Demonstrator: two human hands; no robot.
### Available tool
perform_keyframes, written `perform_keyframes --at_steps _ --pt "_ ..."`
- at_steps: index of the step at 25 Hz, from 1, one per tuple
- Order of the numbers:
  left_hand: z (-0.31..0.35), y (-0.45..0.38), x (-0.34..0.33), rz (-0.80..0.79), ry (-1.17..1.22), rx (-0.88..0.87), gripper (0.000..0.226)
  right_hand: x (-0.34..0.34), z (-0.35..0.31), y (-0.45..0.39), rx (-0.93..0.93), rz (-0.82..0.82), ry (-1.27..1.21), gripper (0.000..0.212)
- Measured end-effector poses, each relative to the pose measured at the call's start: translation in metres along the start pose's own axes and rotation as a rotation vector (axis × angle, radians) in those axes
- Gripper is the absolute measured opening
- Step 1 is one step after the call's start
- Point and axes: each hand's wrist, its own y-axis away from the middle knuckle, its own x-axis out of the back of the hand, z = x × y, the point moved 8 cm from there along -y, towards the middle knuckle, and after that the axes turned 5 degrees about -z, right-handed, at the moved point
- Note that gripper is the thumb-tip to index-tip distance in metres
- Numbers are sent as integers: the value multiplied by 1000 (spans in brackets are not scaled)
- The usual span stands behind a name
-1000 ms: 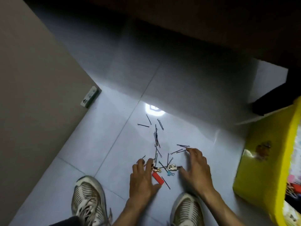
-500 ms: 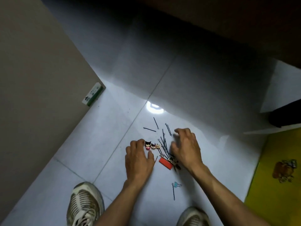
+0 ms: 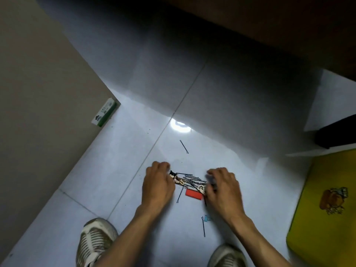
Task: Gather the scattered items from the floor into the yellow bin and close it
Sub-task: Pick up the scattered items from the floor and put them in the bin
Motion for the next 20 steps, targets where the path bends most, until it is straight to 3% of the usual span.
perform_keyframes --at_steps 3,6,9,14,20 --pt "-24 29 -13 2 228 275 40 -4 41 37 -324 -17 -109 49" --pt "8 33 -47 -95 554 387 41 -29 8 35 -371 -73 -399 45" --pt "27 32 -60 -147 605 478 37 -40 -21 20 -364 -90 -562 36" --pt "25 21 -61 -156 670 463 26 -50 -38 9 -345 -141 -588 17" --pt "31 26 -51 -90 949 456 25 -48 -46 9 -433 -54 -933 20"
